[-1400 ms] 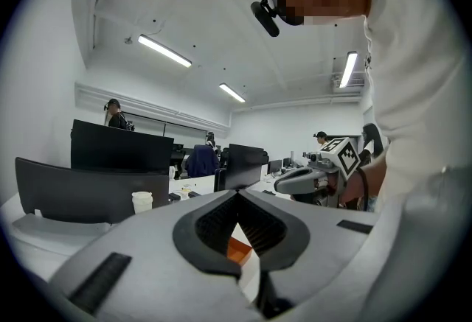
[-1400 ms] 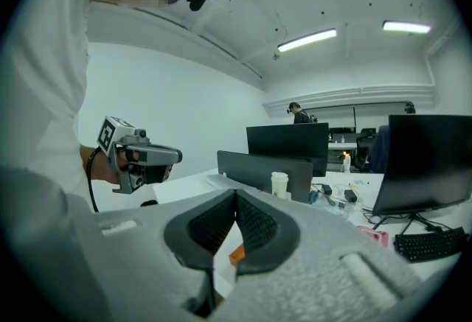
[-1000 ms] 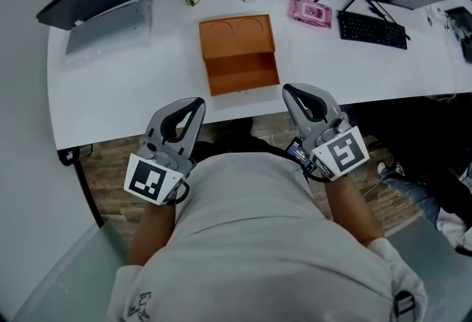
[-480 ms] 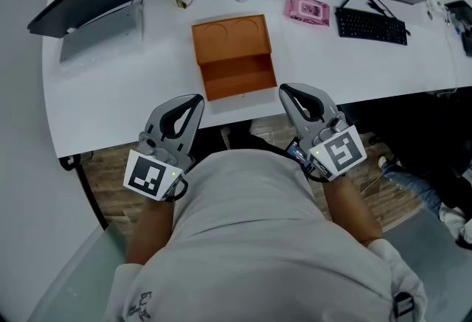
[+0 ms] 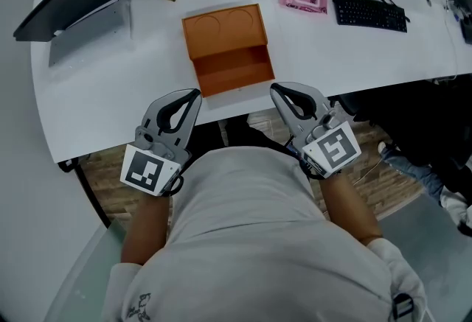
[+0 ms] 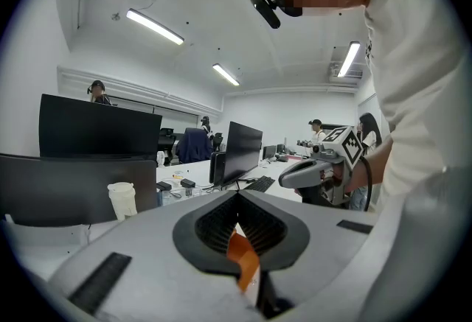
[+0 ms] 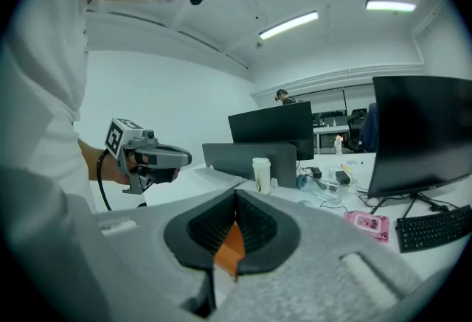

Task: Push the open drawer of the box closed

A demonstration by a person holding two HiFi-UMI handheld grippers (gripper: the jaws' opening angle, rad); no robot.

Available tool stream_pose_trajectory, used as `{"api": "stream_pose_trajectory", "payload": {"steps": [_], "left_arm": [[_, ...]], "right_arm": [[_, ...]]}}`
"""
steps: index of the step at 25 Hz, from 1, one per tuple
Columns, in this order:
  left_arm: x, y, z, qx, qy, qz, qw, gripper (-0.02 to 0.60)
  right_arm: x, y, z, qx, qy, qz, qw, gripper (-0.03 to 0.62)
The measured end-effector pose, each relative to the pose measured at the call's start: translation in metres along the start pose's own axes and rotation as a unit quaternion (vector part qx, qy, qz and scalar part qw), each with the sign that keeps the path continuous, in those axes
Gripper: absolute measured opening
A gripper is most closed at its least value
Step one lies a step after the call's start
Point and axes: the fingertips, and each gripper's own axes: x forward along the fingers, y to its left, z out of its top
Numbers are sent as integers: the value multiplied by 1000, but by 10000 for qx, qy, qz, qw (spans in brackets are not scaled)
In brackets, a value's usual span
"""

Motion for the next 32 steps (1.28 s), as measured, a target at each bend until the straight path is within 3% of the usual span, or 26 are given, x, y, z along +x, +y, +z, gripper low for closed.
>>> {"api": "stream_pose_trajectory", "payload": {"steps": [14, 21, 32], "left_arm": [[15, 9, -47, -206, 353, -140, 9991, 0], [23, 13, -83, -374, 630, -189, 9971, -2], [31, 22, -130, -564, 866, -218, 9944, -1]], "right_arm": [[26, -1, -53, 195, 479, 18, 9987, 5], [42, 4, -82, 106, 722, 121, 9973, 48], [59, 6, -149, 510, 1301, 224, 9899, 75]]}}
